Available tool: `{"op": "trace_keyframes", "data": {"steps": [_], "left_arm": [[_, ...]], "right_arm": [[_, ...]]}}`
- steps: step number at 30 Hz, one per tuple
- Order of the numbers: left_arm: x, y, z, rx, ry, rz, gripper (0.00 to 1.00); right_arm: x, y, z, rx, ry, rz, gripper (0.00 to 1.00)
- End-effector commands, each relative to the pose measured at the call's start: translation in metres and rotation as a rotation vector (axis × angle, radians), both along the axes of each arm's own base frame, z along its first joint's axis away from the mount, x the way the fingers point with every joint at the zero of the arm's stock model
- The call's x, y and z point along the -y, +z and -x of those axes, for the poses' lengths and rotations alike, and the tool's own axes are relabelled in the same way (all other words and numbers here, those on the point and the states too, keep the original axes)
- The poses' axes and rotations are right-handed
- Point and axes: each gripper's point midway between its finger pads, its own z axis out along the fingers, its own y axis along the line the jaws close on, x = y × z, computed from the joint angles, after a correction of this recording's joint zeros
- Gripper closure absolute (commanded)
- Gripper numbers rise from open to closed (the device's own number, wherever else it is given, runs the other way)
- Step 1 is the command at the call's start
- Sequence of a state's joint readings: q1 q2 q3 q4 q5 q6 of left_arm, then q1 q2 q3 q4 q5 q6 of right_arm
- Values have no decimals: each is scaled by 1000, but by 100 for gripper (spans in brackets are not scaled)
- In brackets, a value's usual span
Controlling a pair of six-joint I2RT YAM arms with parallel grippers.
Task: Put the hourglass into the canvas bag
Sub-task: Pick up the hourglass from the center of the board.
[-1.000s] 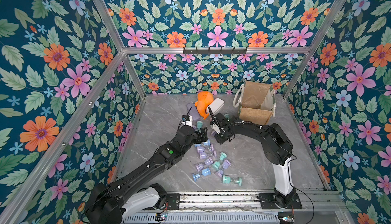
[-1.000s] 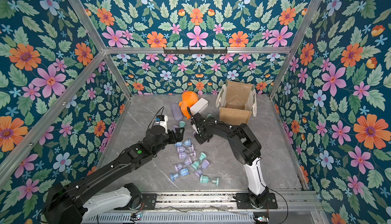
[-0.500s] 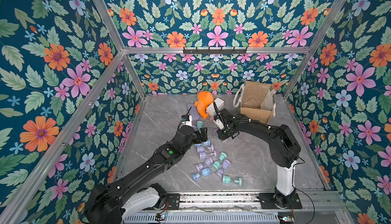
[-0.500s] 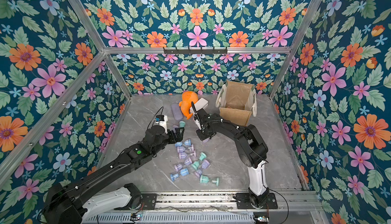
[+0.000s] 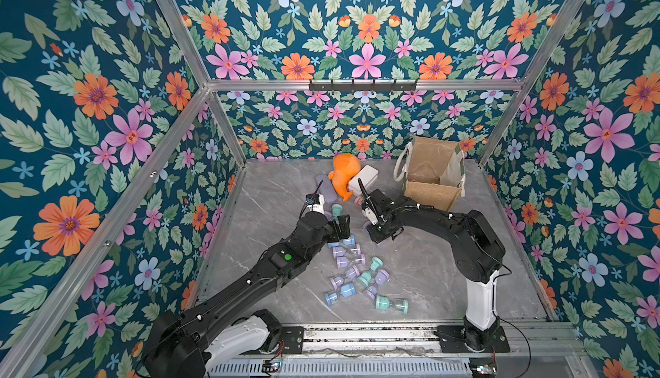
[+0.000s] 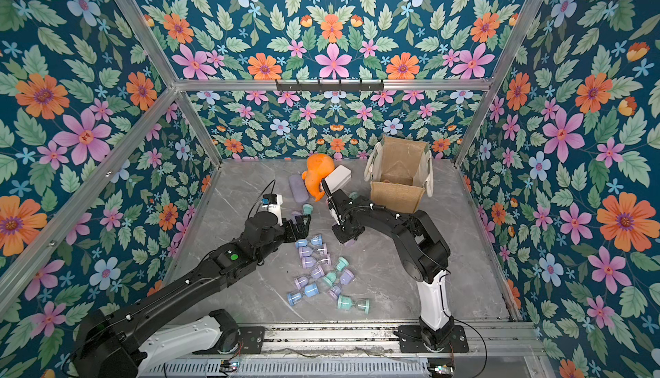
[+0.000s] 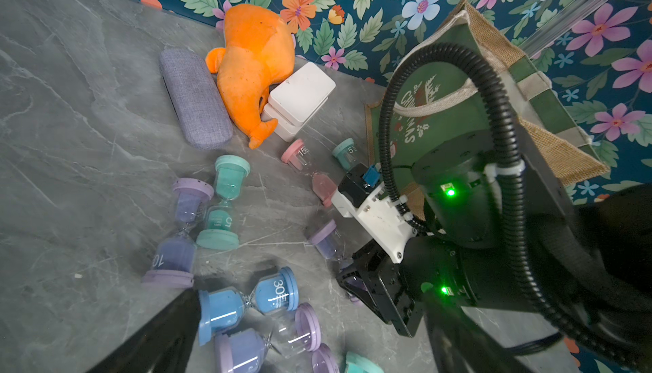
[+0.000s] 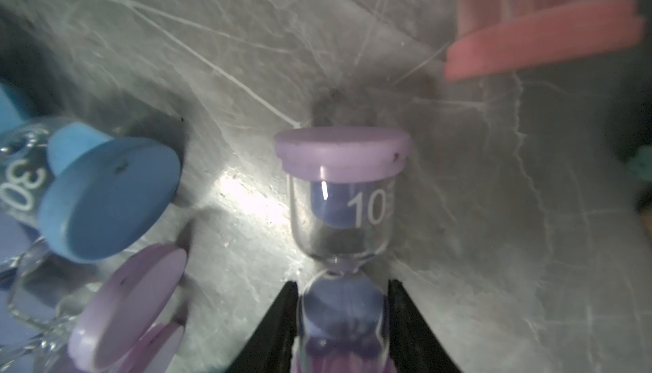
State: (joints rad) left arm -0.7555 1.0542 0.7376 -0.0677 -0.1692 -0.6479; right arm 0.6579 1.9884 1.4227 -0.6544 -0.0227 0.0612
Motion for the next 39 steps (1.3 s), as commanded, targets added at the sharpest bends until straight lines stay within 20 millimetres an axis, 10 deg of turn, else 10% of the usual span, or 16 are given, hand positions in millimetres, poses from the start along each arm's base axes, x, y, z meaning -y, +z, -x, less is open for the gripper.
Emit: {"op": "trace_keyframes", "data": {"steps": [1, 13, 26, 39], "left_arm": [[1, 5, -2, 16, -1, 8, 0], [0, 5, -1, 18, -1, 8, 0], [0, 6, 0, 19, -3, 15, 0], [4, 16, -1, 37, -16, 23, 0]], "right_arm": [[7, -5, 3, -11, -11, 34, 57], [17, -8, 17, -19, -16, 80, 45], [17, -9, 20, -25, -25, 72, 54], [6, 41, 10, 66, -69, -52, 61]]}}
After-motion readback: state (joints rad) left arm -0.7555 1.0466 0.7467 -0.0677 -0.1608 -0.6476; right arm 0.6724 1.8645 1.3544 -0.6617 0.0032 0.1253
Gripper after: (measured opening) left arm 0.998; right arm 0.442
